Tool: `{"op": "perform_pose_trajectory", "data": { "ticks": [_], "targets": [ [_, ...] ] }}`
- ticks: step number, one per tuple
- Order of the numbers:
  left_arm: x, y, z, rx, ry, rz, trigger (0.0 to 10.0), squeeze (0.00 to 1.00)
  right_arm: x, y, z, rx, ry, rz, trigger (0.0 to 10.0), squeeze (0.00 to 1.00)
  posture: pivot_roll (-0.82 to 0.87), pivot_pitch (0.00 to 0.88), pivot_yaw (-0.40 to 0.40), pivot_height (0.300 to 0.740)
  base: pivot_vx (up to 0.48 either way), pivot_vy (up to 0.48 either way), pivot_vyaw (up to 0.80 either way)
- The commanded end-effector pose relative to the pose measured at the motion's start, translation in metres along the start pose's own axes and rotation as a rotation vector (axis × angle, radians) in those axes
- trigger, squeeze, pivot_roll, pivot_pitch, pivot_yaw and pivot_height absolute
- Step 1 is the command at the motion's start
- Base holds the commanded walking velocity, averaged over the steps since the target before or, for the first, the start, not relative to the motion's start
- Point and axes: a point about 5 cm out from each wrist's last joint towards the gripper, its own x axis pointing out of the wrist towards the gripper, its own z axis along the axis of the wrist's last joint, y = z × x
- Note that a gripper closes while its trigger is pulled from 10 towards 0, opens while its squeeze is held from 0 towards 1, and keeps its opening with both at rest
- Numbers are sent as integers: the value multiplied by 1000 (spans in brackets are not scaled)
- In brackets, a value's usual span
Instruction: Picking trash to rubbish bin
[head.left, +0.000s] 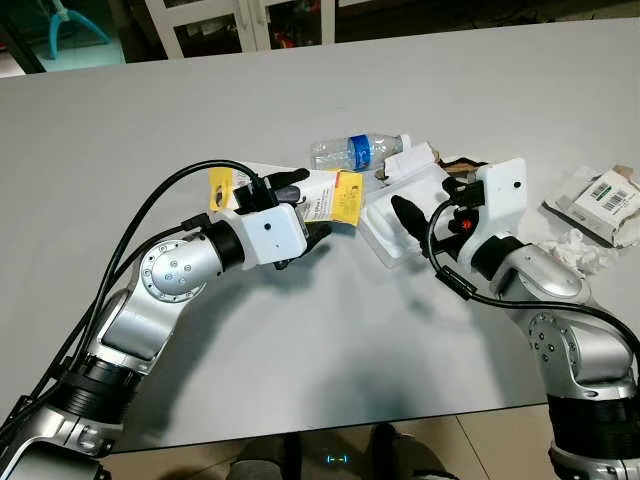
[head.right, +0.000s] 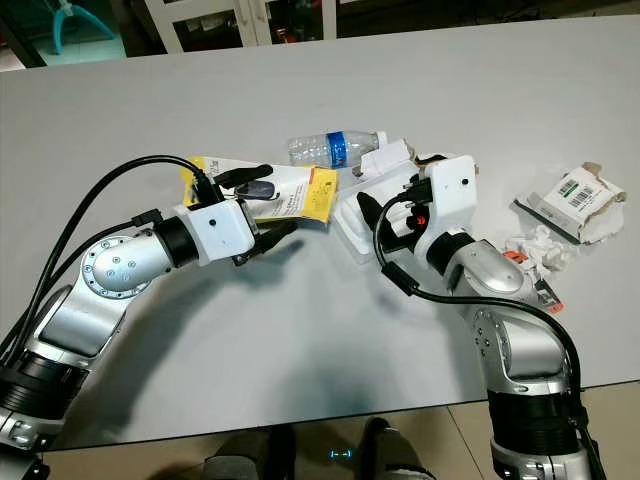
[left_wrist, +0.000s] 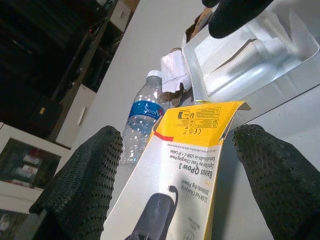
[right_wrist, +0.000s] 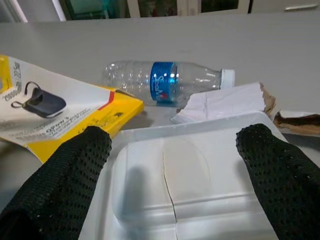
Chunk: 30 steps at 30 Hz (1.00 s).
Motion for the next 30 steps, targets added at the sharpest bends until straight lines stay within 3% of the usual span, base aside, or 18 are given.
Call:
{"op": "perform_pose_trajectory", "data": {
  "ticks": [1,7,18,30],
  "targets": [
    [1,-2,-1,28,5,-41,10000,0,-3,7,-1,14,9,47,10000,0,49,249,52,740,0,0,0],
    [4,-10,3,67,0,-165,10000,0,-5,13,-2,36,30,90,10000,0,48,251,49,740,0,0,0],
    [9,-26,4,117,10,-260,10000,0,-7,17,2,65,27,136,10000,0,47,249,43,740,0,0,0],
    [6,-29,-17,188,129,-266,10000,0,-6,17,2,60,27,133,10000,0,47,247,43,740,0,0,0]
  ]
}}
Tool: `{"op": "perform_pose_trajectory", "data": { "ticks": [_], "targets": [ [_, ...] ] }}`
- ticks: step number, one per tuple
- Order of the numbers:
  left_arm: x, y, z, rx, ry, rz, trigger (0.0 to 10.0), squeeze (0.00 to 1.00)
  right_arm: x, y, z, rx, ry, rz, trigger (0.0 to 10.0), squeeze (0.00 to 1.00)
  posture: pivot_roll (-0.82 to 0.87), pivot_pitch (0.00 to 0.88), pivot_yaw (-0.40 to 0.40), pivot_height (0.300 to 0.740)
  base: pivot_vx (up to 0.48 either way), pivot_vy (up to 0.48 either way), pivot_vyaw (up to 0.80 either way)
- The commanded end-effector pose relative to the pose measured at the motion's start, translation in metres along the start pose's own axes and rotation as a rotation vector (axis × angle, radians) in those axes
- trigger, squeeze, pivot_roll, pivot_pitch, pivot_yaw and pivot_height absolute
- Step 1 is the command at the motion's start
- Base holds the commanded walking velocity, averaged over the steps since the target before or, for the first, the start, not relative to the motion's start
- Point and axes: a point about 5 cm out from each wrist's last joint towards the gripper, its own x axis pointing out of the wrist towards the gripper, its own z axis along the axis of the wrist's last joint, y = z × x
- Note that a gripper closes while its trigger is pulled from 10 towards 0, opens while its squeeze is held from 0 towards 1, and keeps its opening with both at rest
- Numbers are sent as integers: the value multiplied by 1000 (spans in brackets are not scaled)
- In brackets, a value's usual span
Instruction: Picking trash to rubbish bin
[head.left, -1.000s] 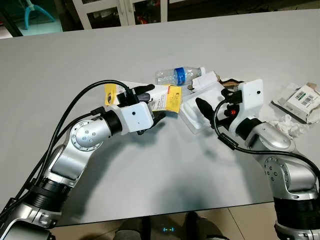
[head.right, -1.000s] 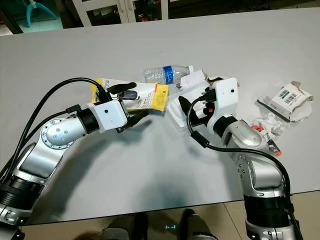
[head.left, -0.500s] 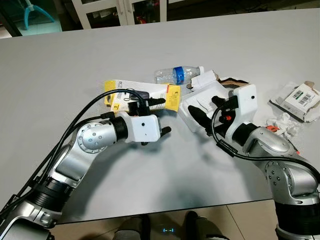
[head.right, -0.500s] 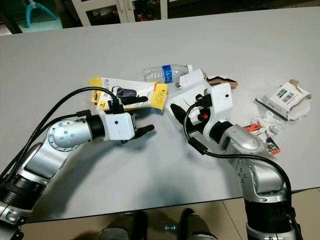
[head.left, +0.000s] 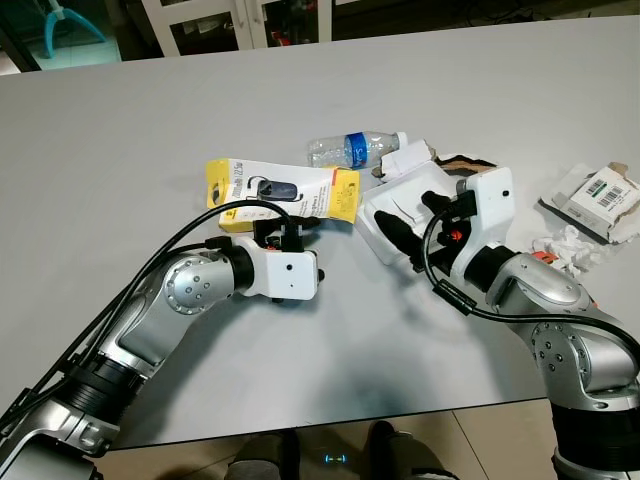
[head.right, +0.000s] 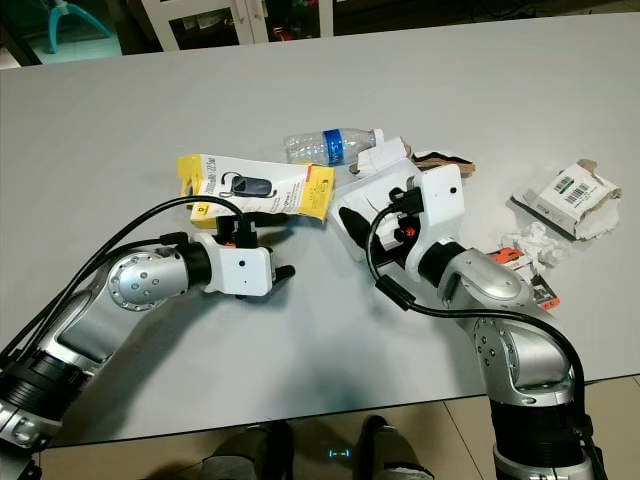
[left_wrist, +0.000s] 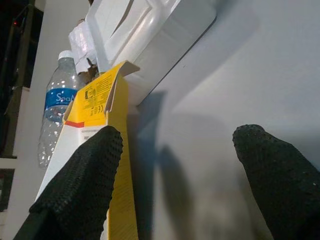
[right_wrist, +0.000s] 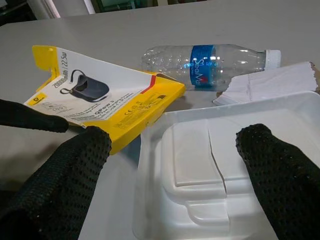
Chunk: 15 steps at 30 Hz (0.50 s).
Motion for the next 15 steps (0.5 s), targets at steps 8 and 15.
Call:
{"op": "perform_pose_trajectory", "data": {
  "ticks": [8,15],
  "targets": [
    [1,6,-12,112,107,43,10000,0,-1,5,4,-12,-18,27,10000,0,49,246,43,740,0,0,0],
    [11,4,-15,145,145,108,10000,0,0,6,6,-12,-26,28,10000,0,45,244,45,740,0,0,0]
  ]
}}
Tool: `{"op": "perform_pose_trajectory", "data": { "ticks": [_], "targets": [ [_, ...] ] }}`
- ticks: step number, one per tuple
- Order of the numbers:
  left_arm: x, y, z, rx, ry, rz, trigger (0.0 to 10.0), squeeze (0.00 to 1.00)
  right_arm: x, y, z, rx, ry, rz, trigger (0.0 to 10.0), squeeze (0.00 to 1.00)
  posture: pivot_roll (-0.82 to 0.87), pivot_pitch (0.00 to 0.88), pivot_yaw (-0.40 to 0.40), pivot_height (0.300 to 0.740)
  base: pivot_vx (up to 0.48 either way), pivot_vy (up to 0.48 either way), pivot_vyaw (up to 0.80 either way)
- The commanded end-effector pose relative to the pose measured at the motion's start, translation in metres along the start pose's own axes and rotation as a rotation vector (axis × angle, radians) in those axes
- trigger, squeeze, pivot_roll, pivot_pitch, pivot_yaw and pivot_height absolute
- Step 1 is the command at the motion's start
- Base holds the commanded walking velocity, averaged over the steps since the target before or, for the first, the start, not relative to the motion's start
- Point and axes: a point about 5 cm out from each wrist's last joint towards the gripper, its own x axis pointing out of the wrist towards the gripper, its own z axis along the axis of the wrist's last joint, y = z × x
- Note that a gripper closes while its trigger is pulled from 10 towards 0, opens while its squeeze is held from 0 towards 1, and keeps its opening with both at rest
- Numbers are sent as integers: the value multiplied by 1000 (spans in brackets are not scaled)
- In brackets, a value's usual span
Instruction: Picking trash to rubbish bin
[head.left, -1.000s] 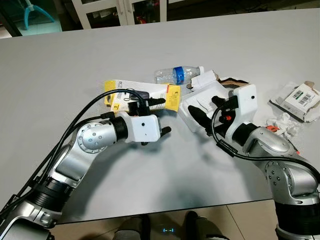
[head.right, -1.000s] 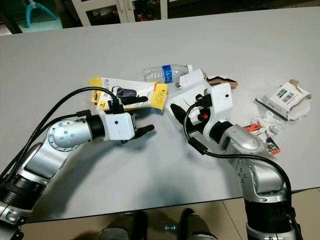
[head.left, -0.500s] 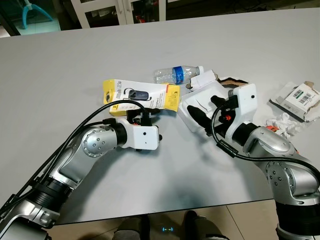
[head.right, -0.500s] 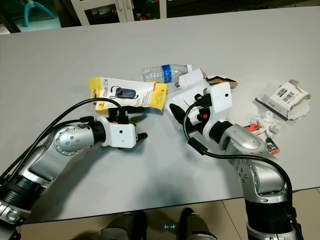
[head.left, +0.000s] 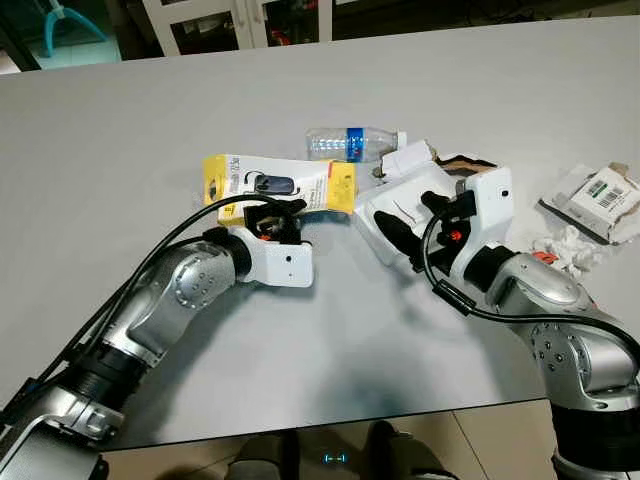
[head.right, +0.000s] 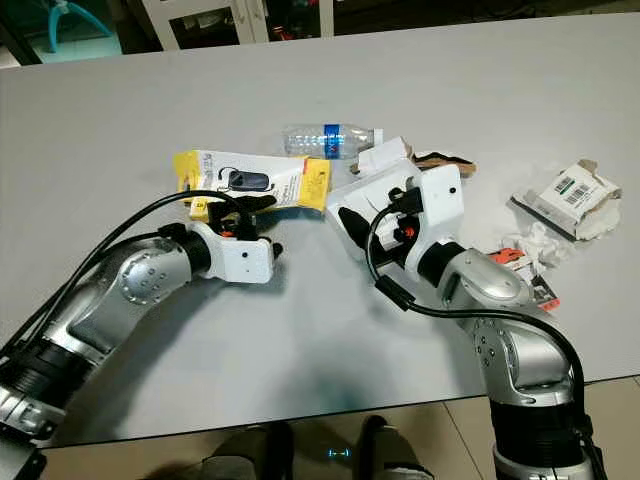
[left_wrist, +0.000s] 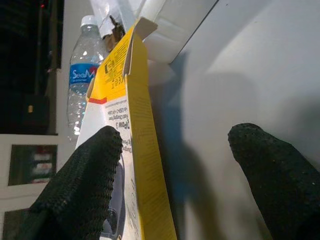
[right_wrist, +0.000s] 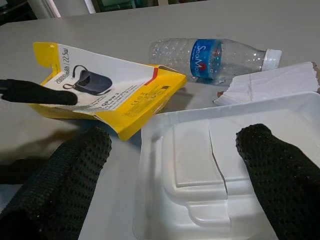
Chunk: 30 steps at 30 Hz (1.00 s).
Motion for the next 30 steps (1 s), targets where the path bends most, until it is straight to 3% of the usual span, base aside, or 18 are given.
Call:
{"op": "perform_pose_trajectory", "data": {
  "ticks": [1,6,12,23,30],
  "targets": [
    [3,-4,-1,20,13,-5,10000,0,-1,5,6,-10,-26,27,10000,0,45,244,45,740,0,0,0],
    [12,-15,1,-5,25,38,10000,0,0,7,6,-12,-32,28,10000,0,41,245,47,740,0,0,0],
    [20,-12,7,-35,19,142,10000,0,-1,7,7,-10,-39,26,10000,0,42,245,48,740,0,0,0],
    [36,-25,9,-8,78,139,10000,0,0,10,7,-4,-46,26,10000,0,36,246,51,740,0,0,0],
    [38,-24,4,28,131,156,10000,0,0,9,7,-2,-48,22,10000,0,36,245,54,740,0,0,0]
  ]
}}
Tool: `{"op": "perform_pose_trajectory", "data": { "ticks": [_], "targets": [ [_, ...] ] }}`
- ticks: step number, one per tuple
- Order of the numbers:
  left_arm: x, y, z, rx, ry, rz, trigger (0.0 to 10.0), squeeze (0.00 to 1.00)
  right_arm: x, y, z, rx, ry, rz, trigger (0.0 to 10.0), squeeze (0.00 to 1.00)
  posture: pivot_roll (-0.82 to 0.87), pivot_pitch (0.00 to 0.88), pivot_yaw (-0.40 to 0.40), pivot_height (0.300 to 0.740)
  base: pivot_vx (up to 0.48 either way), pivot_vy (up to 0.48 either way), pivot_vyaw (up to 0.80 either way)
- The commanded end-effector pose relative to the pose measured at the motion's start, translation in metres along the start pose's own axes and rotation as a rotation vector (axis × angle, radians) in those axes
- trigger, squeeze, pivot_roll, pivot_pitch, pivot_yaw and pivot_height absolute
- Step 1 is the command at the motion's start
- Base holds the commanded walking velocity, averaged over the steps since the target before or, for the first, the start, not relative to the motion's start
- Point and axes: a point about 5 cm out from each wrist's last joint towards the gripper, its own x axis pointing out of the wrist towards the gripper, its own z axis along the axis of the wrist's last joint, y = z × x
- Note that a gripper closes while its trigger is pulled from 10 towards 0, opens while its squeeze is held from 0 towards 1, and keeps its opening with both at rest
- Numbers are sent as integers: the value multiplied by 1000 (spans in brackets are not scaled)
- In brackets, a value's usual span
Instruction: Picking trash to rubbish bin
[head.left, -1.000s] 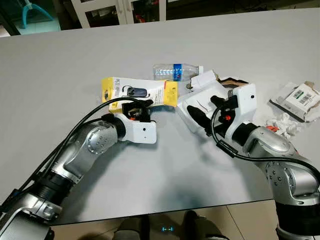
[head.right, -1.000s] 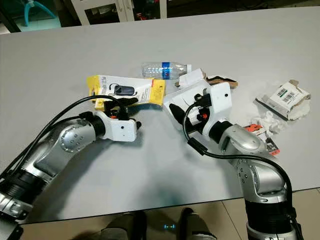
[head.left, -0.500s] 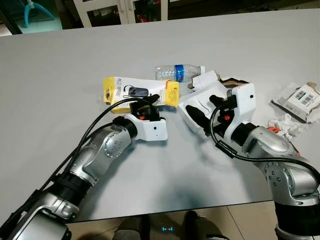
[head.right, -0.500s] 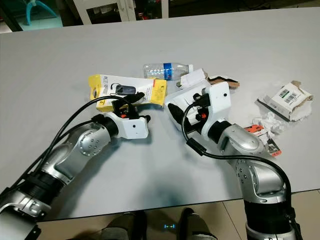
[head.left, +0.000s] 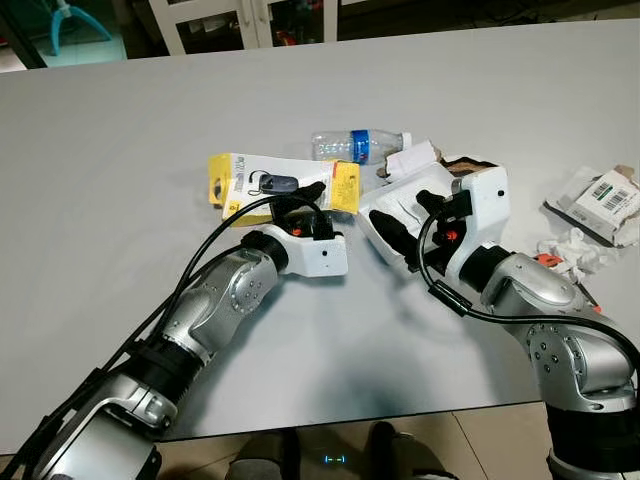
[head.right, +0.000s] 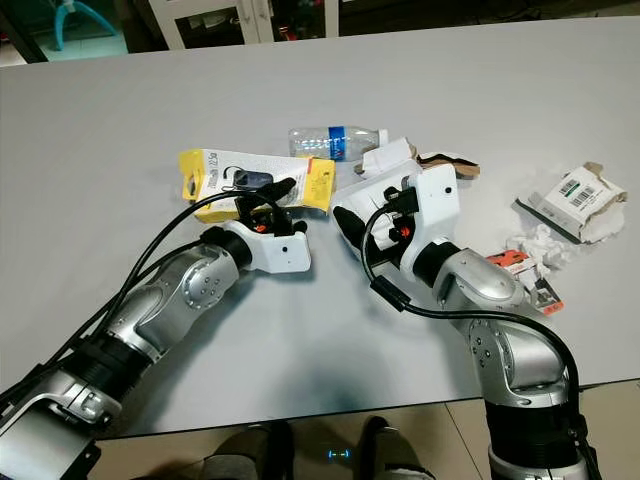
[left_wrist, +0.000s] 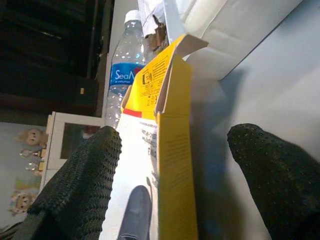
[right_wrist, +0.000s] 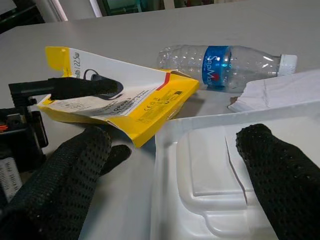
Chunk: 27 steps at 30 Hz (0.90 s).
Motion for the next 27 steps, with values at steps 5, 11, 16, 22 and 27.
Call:
{"op": "perform_pose_trajectory", "data": {
  "ticks": [5,11,16,22,27],
  "targets": [
    [-1,-17,-13,33,103,-54,10000,0,-2,5,6,-8,-36,12,10000,0,36,244,53,740,0,0,0],
    [2,-20,-12,32,114,-52,10000,0,-2,5,6,-6,-37,14,10000,0,33,243,53,740,0,0,0],
    [6,-23,-15,30,144,-34,10000,0,-2,5,6,-6,-38,13,10000,0,33,243,52,740,0,0,0],
    [9,-28,-19,21,164,-27,9765,0,-2,6,6,-6,-37,13,10000,0,29,243,51,740,0,0,0],
    [9,-32,-19,9,170,-23,0,0,-2,5,6,-6,-37,11,10000,0,30,242,52,740,0,0,0]
  ]
}}
